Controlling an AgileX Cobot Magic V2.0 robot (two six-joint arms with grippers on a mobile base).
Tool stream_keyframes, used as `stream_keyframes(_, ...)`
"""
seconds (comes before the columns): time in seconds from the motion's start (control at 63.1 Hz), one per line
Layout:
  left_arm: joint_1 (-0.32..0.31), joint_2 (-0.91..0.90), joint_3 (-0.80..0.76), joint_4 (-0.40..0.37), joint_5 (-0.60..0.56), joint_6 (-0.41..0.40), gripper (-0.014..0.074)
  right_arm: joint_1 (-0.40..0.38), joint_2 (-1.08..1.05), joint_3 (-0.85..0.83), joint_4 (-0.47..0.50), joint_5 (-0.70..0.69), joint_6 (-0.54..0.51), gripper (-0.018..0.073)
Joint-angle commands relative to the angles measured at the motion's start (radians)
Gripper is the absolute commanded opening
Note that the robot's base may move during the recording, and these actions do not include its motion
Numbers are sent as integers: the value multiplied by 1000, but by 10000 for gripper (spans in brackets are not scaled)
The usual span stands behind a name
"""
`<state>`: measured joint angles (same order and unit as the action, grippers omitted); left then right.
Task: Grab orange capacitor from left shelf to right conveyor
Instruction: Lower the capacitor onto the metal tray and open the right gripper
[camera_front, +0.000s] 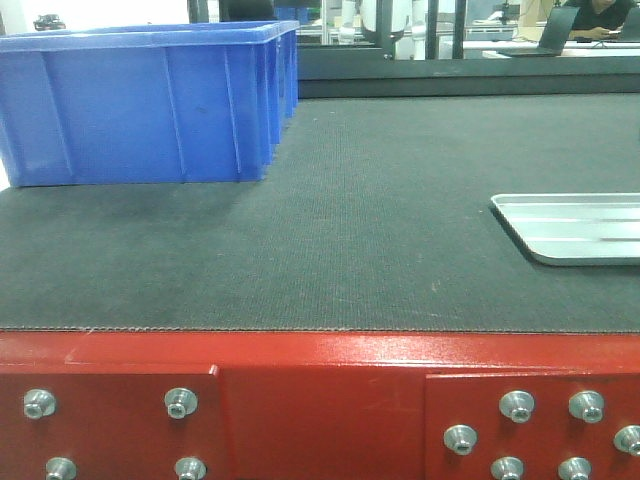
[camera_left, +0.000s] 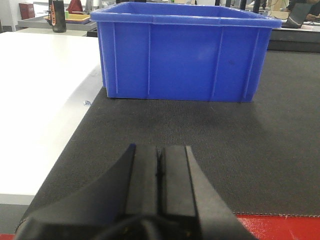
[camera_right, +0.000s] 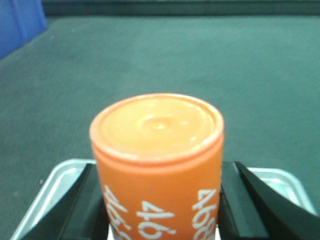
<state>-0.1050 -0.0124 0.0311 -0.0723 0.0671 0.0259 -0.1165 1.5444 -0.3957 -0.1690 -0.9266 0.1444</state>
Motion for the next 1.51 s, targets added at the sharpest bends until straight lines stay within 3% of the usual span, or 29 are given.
stream_keyframes(0.0, 2, -11, -5, -2, -85, -1, -127, -9, 40, -23, -21, -193, -30, 120)
stream_keyframes(0.127, 2, -11, -5, -2, -85, -1, -127, -9, 107, -23, -21, -246, -95, 120)
stream_keyframes(0.444, 2, -11, -5, -2, -85, -1, -127, -9, 164, -53, -21, -258, -89, 135)
stream_keyframes(0.586, 2, -11, -5, -2, -85, -1, -127, -9, 166, -53, -21, -260, -76, 270)
stream_keyframes(0.777, 2, -11, -5, -2, -85, -1, -127, -9, 166, -53, -21, -277, -75, 569)
stream_keyframes(0.856, 2, -11, -5, -2, -85, -1, -127, -9, 166, -51, -21, -271, -75, 632)
stream_keyframes(0.919, 2, -11, -5, -2, -85, -1, -127, -9, 162, -51, -21, -256, -74, 632)
stream_keyframes(1.109, 2, -11, -5, -2, -85, -1, -127, -9, 97, -45, -22, -162, -29, 632)
stream_keyframes(1.252, 2, -11, -5, -2, -85, -1, -127, -9, -72, -39, -37, -27, -4, 632)
stream_keyframes(1.49, 2, -11, -5, -2, -85, -1, -127, -9, -457, -40, -99, 296, 208, 632)
